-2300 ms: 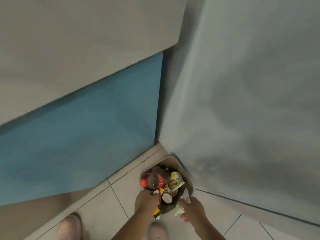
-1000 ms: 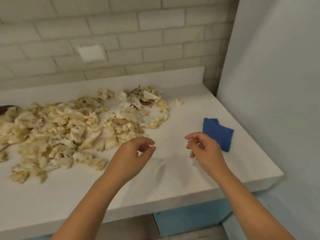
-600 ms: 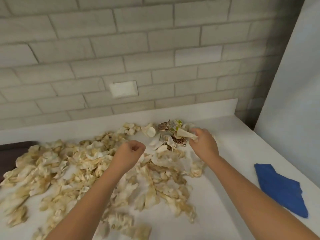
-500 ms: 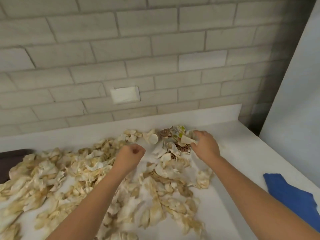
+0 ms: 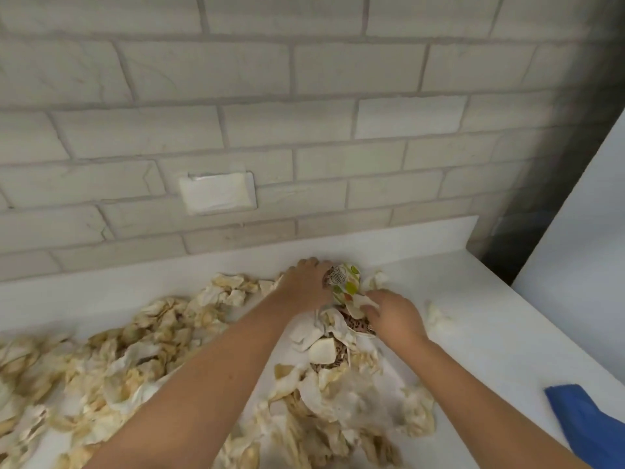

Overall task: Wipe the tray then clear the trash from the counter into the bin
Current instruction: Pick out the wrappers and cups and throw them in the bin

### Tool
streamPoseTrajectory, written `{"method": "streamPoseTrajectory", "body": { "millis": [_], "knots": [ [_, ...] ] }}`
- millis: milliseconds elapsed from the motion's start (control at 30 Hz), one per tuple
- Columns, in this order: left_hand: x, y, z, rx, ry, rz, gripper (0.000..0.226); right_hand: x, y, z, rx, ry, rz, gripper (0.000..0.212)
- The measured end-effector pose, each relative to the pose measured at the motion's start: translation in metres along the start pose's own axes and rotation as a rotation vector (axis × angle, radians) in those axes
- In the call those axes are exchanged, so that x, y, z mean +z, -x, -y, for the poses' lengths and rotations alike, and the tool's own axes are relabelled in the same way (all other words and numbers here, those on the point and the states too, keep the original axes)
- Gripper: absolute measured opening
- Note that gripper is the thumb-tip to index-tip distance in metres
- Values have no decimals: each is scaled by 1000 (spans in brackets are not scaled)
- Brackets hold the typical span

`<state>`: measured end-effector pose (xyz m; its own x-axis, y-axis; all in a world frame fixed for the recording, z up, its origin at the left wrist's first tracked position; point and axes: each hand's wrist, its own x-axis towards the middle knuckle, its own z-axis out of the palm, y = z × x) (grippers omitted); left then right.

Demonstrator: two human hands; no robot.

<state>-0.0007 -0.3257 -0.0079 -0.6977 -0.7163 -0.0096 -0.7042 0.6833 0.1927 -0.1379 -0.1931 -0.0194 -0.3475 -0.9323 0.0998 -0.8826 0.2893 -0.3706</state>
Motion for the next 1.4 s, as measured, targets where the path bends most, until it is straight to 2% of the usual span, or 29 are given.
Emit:
{"method": "streamPoseTrajectory", "body": {
  "millis": [100,200,267,433,533,667,733,800,900,1000,1200,1300,1400],
  "knots": [
    [14,-14,-15,-117,-18,61,67,-3,10,-1,29,-147,-87,33],
    [28,-17,-21,-199,-163,11,42,-13,21,-3,48,-371,-119,20],
    [30,-16,-21,-198,-218,-45,33,-22,29,-8,50,-504,-136,8],
    [5,6,-24,-185,-153,-182,25,-49,56,-17,110,-776,-288,19],
    [-19,32,-44,-178,24,-358,22,-68,82,-26,158,-891,-357,18],
    [-35,96,-111,-97,408,-475,24,-91,133,-45,264,-1015,-358,6],
    [-30,137,-160,-60,568,-480,29,-103,172,-60,320,-1058,-384,7],
    [-19,178,-209,-5,716,-439,32,-113,216,-79,391,-1045,-430,6],
    [9,233,-276,49,911,-309,25,-120,288,-115,488,-1053,-477,5],
    [46,275,-333,98,991,-201,27,-118,358,-154,591,-1052,-536,4],
    [141,324,-430,216,800,64,34,-83,476,-231,785,-1049,-468,7],
    [213,338,-463,162,648,212,41,-36,520,-279,900,-981,-437,6],
    [306,348,-479,56,546,360,45,34,556,-337,1058,-878,-325,3]
  ]
}}
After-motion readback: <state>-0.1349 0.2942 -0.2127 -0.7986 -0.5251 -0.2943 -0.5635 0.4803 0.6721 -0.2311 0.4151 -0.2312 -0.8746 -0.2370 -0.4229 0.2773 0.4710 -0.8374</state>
